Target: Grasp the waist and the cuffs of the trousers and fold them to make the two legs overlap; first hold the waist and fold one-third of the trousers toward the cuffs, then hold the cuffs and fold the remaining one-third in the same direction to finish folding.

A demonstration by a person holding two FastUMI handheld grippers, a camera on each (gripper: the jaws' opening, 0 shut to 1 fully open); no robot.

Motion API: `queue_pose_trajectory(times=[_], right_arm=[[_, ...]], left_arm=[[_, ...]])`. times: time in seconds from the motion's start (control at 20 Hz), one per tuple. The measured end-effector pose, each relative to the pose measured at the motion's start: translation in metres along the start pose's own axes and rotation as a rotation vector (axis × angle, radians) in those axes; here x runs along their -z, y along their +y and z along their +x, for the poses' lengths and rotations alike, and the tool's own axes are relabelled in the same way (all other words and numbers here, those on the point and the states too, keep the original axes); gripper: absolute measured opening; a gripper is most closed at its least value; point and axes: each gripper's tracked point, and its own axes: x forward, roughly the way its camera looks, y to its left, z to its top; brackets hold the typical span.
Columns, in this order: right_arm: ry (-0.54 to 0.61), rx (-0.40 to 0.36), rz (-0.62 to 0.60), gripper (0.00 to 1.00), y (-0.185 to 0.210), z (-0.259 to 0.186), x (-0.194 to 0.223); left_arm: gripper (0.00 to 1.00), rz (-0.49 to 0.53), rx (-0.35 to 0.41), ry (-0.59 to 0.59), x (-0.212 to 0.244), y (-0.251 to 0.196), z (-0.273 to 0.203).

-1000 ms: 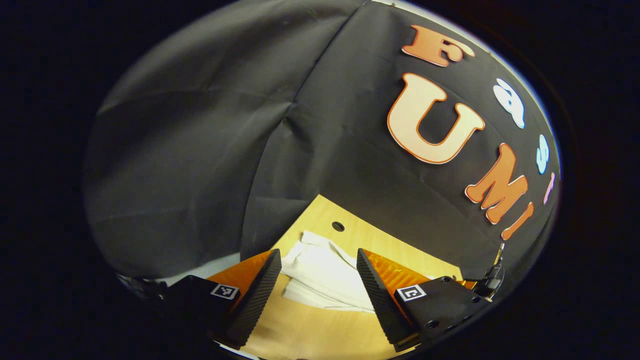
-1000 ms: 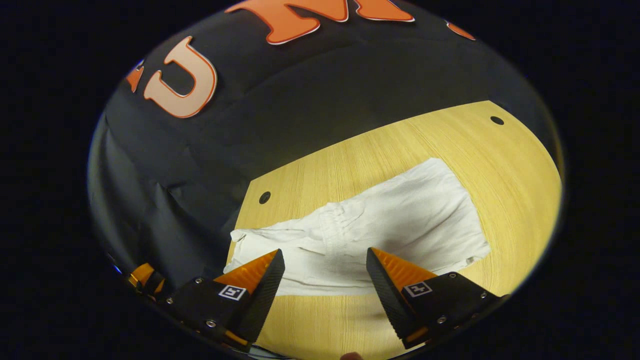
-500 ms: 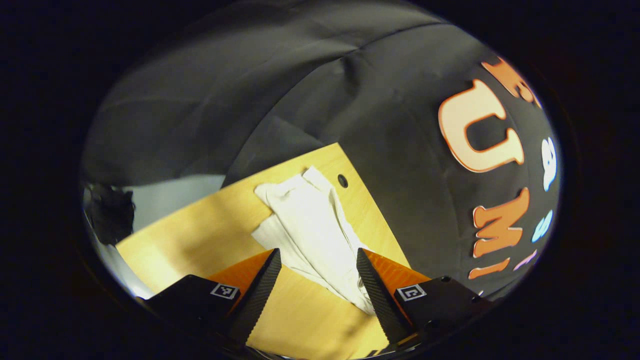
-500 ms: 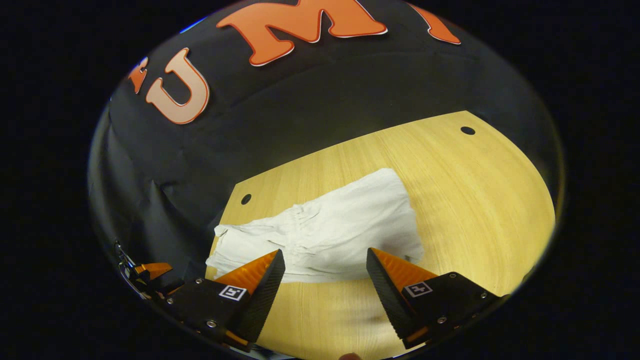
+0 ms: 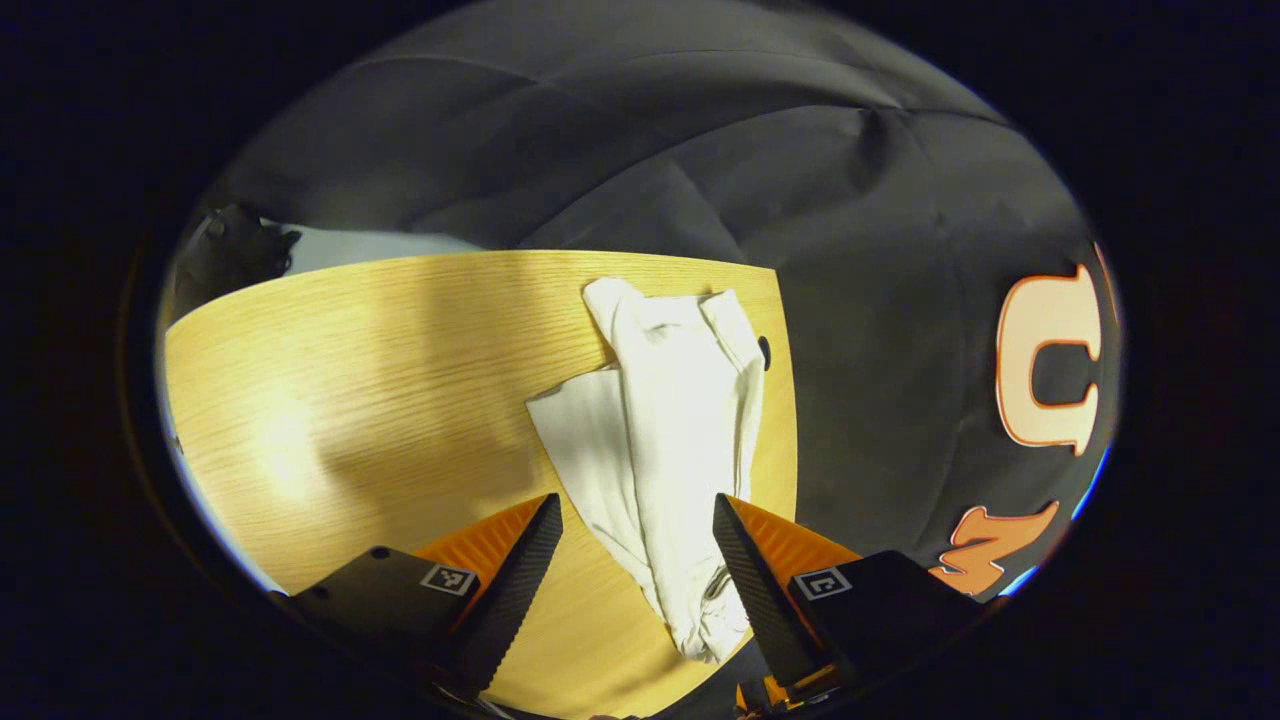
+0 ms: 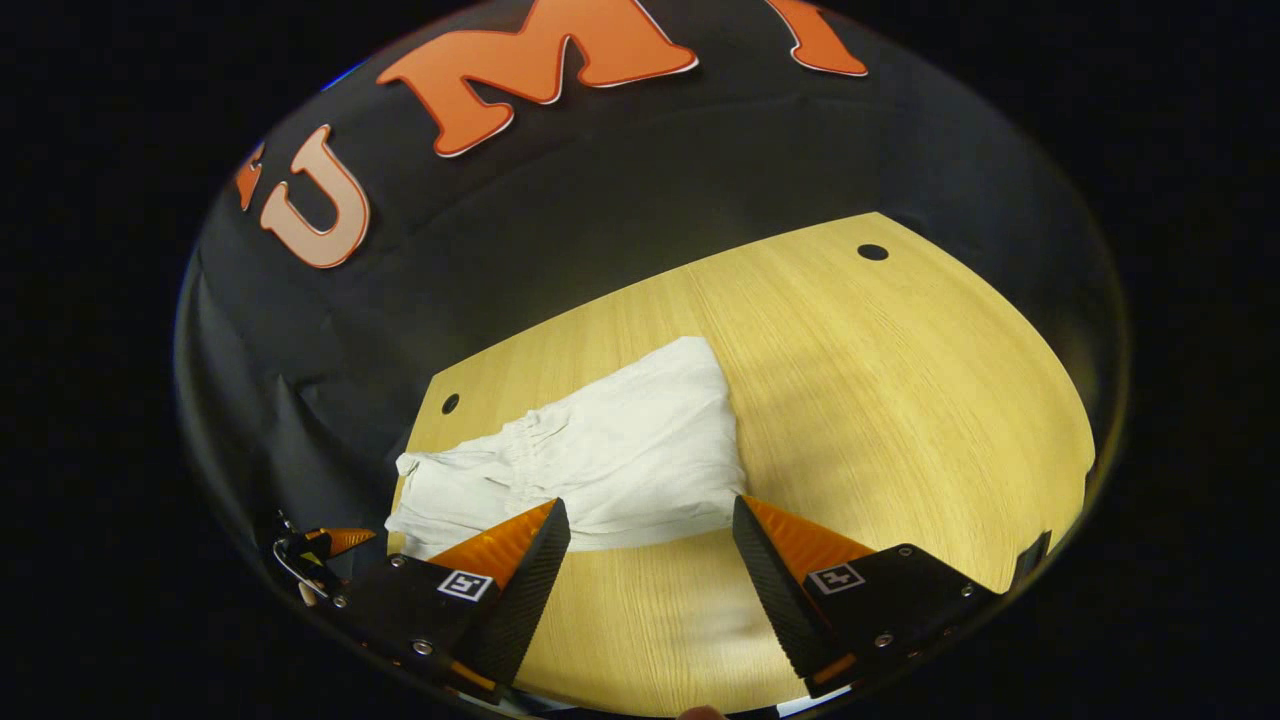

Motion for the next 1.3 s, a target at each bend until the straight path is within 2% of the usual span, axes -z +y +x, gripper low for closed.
queue_pose_trajectory(times=[0.05,0.1,0.35,0.8,0.95,1.0,1.1,1.2,1.25,1.3], right_arm=[[0.0,0.009,0.008,0.99,-0.006,-0.001,0.0],[0.005,0.016,0.018,0.99,-0.01,-0.002,0.001],[0.015,0.037,0.065,0.98,-0.028,-0.002,0.001],[0.032,0.053,0.093,0.99,-0.037,0.001,0.002],[0.034,0.054,0.112,0.98,-0.041,-0.002,0.006],[0.035,0.057,0.122,0.99,-0.044,-0.004,0.008],[0.032,0.064,0.137,0.99,-0.049,-0.008,0.008],[0.025,0.074,0.145,0.99,-0.055,-0.012,0.009],[0.021,0.078,0.148,0.99,-0.059,-0.014,0.009],[0.017,0.08,0.151,0.99,-0.06,-0.014,0.008]], left_arm=[[0.95,-0.011,-0.021,-0.014,-0.004,0.005,0.008],[0.99,-0.022,-0.037,-0.025,-0.006,0.009,0.013],[0.99,-0.029,-0.089,-0.023,-0.01,0.021,0.031],[0.99,0.032,0.018,0.011,-0.011,-0.023,0.077],[0.96,0.065,0.015,0.021,-0.014,-0.034,0.092],[0.92,0.074,0.006,0.036,-0.011,-0.033,0.1],[0.64,0.089,-0.034,0.065,-0.003,-0.027,0.114],[0.29,0.095,-0.077,0.068,0.0,-0.02,0.124],[0.1,0.115,-0.067,0.069,-0.003,-0.027,0.115],[0.08,0.143,-0.016,0.061,-0.004,-0.046,0.103]])
